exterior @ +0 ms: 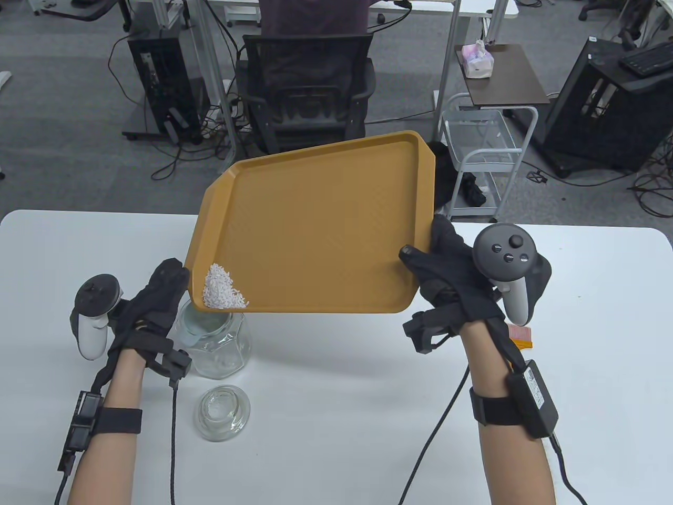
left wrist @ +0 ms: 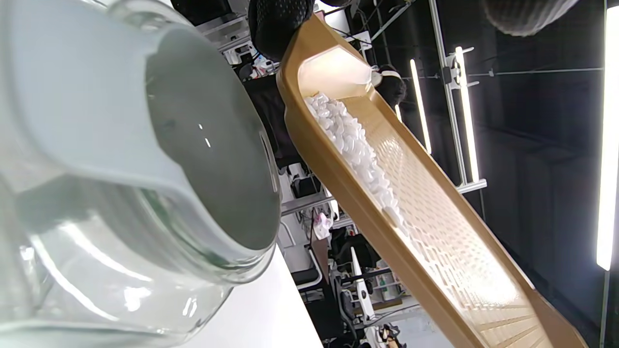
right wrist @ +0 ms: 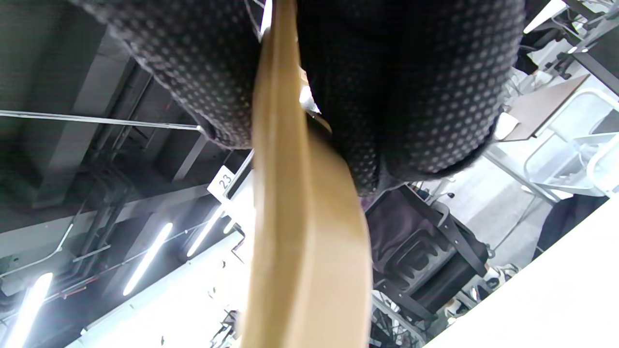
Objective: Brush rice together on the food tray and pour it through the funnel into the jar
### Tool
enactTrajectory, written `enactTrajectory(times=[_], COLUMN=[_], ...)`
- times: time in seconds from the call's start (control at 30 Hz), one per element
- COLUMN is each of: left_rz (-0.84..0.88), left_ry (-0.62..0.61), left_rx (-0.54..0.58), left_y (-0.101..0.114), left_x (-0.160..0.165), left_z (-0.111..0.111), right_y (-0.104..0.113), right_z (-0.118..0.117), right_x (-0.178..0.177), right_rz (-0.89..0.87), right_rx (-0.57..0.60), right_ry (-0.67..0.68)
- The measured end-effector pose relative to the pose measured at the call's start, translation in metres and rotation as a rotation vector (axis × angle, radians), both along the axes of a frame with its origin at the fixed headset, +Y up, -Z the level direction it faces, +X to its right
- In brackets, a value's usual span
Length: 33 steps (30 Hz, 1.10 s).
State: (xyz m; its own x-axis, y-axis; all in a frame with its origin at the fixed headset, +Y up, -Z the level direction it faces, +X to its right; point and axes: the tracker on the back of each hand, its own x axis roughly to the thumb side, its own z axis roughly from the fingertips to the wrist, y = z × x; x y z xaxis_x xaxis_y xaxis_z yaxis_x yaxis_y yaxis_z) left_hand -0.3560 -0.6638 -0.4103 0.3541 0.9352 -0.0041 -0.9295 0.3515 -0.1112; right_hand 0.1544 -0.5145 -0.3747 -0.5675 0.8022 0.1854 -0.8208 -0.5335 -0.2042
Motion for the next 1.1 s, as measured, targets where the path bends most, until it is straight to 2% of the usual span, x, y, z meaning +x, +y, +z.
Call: enactTrajectory(times=[0.7, 1.1], left_rz=[0.056, 0.075], left_ry=[0.003, 0.009], left_rx=[0.008, 0.001], left_y=[-0.009, -0.013], left_x=[0.002, 0.004], left_z=[-0.001, 0.000], right_y=[0.049, 0.062], right_z=[0.018, 0.023], right_x=[-0.031, -0.047], right_rz=[0.121, 0.139], right_rx=[0.112, 0.150], right_ry=[0.004, 0.028])
